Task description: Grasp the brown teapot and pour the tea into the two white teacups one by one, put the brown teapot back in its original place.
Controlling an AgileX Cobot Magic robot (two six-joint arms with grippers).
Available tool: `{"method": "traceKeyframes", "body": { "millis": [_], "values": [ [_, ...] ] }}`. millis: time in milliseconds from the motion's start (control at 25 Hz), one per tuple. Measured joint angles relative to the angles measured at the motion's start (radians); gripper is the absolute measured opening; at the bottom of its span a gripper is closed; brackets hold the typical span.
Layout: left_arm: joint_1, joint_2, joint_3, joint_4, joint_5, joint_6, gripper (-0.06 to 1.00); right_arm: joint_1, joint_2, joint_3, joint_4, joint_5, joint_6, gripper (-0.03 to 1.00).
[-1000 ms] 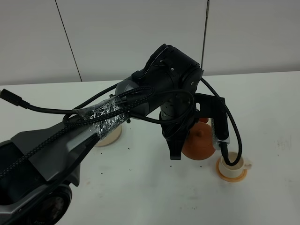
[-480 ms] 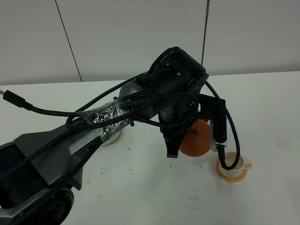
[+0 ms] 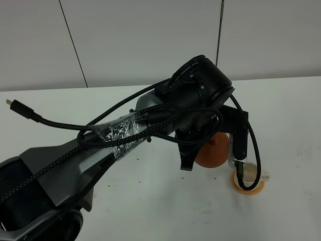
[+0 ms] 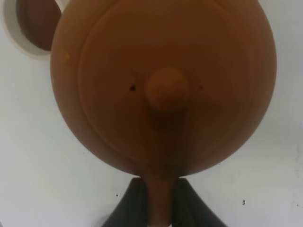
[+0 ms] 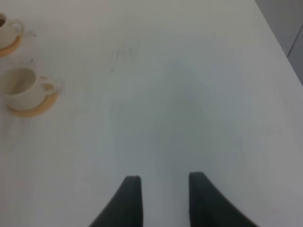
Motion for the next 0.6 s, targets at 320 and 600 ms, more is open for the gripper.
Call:
{"method": "traceKeyframes", "body": {
  "millis": [320,600],
  "values": [
    [-0.016,0.0,0.0,0.044,-0.005,0.002,0.17,0.0,0.0,0.0,0.0,0.0,0.0,0.24],
    [-0.019,0.0,0.0,0.047,-0.029,0.002,0.17,0.0,0.0,0.0,0.0,0.0,0.0,0.24]
  ]
}}
